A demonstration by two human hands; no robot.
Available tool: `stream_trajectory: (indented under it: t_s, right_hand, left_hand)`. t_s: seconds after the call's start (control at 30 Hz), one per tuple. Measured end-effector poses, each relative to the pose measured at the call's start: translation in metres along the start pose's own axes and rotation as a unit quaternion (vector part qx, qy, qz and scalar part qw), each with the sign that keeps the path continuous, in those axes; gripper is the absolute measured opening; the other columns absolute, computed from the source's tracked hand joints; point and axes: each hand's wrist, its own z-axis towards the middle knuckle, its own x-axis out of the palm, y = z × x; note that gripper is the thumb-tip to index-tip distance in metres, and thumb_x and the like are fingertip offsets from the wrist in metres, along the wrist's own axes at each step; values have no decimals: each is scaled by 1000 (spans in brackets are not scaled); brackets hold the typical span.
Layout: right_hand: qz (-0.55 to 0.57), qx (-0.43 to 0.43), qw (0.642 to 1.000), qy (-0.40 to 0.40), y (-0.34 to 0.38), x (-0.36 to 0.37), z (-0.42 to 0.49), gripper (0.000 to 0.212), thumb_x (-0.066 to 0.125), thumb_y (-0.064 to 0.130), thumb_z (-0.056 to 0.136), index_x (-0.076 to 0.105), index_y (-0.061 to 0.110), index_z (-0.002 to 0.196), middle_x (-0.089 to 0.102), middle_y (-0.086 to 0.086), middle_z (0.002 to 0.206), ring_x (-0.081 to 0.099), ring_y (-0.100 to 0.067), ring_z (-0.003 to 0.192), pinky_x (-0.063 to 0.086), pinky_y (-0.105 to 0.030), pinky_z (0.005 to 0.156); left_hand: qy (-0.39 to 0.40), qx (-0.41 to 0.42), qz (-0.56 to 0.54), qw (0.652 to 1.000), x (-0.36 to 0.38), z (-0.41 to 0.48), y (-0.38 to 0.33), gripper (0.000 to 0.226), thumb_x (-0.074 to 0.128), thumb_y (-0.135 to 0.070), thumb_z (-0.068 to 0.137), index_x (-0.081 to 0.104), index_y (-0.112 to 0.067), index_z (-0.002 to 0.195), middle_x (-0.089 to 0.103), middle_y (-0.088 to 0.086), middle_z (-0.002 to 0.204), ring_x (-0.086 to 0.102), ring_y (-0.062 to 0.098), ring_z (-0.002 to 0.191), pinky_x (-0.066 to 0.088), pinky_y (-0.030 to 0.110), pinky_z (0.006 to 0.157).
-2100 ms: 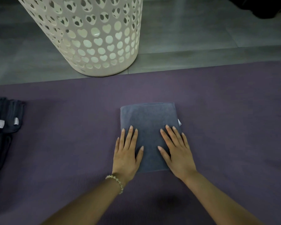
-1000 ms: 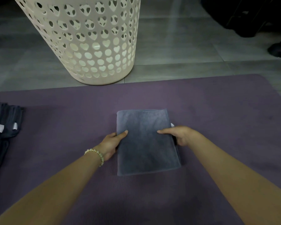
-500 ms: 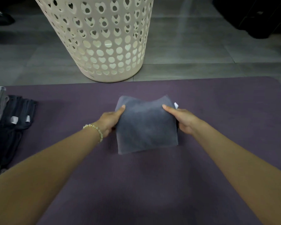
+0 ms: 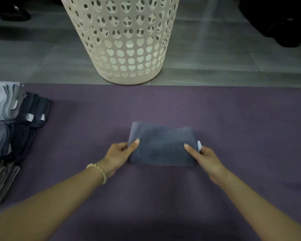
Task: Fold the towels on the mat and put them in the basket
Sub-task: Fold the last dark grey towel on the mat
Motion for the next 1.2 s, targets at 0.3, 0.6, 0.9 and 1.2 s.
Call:
stream_trajectory:
  t_s: [0.3,0.6,0.9,1.2]
  right_hand:
    - [-24,13,998,48,-16,2,-29,32,63,44,84,65,24,108,71,11,101,66,1,91,50,-9,71]
    - [68,7,998,-1,-18,4,-28,17,65,34,87,68,23,99,74,7,92,70,-3,80,51,-18,61]
    - [-124,-71,985,-101,-34,9,-13,18,69,38,83,69,20,84,69,10,81,64,-3,78,45,-13,64]
    - [-326,-120,927,-139,-24,15,1,61,72,42,79,44,20,128,47,4,126,50,-15,110,46,-37,91]
  left_hand:
    - [60,-9,178,982,0,-28,21,51,53,-61,83,50,-14,65,55,-7,63,51,7,58,40,16,58]
    - [53,70,23,996,12,-18,11,28,57,-38,91,66,-13,99,71,-4,91,66,3,84,50,12,67]
    - [-17,40,125,991,24,-14,26,31,56,-43,91,59,-17,76,61,-6,72,57,7,68,40,16,56]
    - [-35,-6,160,987,16,-8,25,54,59,-55,84,46,-8,107,58,0,95,56,16,89,44,27,77]
